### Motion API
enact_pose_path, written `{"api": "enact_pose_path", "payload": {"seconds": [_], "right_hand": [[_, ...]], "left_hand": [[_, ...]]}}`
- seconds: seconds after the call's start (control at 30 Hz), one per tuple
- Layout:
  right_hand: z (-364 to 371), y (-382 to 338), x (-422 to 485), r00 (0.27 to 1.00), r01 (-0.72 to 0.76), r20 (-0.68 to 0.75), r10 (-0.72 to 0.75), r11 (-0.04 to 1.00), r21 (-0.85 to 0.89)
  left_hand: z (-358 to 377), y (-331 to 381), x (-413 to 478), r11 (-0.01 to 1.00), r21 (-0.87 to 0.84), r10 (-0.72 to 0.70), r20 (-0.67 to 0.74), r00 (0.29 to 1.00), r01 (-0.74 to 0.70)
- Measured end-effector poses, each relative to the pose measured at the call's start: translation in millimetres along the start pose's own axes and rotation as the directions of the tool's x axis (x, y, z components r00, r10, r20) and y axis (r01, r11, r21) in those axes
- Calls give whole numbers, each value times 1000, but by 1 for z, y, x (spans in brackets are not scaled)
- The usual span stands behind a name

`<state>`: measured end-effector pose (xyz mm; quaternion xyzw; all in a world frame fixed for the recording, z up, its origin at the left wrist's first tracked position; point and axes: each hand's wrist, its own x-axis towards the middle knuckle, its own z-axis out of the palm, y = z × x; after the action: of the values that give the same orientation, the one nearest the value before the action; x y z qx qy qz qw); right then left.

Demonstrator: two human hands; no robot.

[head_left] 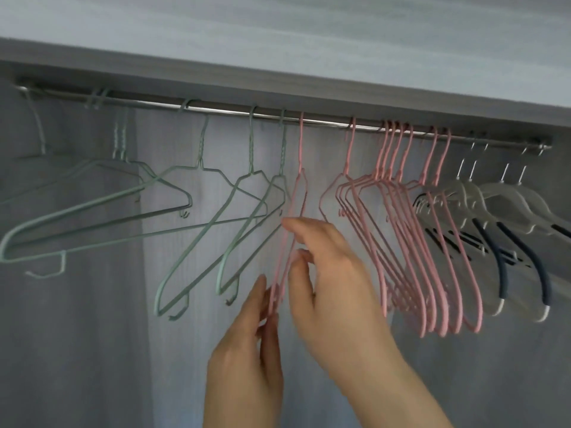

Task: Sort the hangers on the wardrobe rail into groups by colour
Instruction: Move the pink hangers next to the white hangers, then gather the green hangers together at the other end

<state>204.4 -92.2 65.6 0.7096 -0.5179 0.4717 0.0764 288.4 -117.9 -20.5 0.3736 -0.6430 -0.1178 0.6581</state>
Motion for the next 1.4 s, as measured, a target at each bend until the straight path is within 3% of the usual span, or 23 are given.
{"api": "enact_pose_path", "payload": {"seconds": [0.13,0.23,0.37,0.43,0.53,0.6,0.63,0.7,0.77,0.93,1.03,1.27,1.4], "right_hand": [[16,11,4,982,-172,99,161,977,124],[23,19,4,916,-390,233,326,858,334],[27,30,4,901,-430,164,403,766,478],[27,37,3,888,-443,129,442,744,499],[26,47,3,899,-411,56,435,790,455],[26,47,2,907,-400,16,421,848,349],[26,44,-1,919,-383,-6,394,896,226],[29,37,-10,967,-242,-88,241,970,-8],[33,27,-17,982,-55,-188,37,994,-90],[35,15,-29,979,85,-194,-68,993,79],[30,13,-36,968,115,-231,-99,992,55],[21,1,-56,963,117,-252,-98,991,62],[21,2,-61,961,91,-268,-63,991,94]], "left_hand": [[2,14,0,999,38,18,73,997,-21],[7,21,1,1000,20,15,155,988,-19],[12,21,-2,999,-7,48,265,963,-48],[5,22,-1,989,54,123,252,960,-141],[-14,24,2,929,193,330,-55,942,-314],[-28,30,11,925,205,361,-208,909,-321],[-34,33,16,930,214,343,-219,913,-298],[-38,35,28,950,241,237,-143,961,-198],[-34,33,37,961,259,106,-29,994,-95],[-18,30,43,963,268,-34,107,994,5],[-12,36,52,975,223,-34,128,991,5],[-6,54,93,980,170,112,-54,992,-101],[-3,55,104,976,164,159,-70,985,-146]]}}
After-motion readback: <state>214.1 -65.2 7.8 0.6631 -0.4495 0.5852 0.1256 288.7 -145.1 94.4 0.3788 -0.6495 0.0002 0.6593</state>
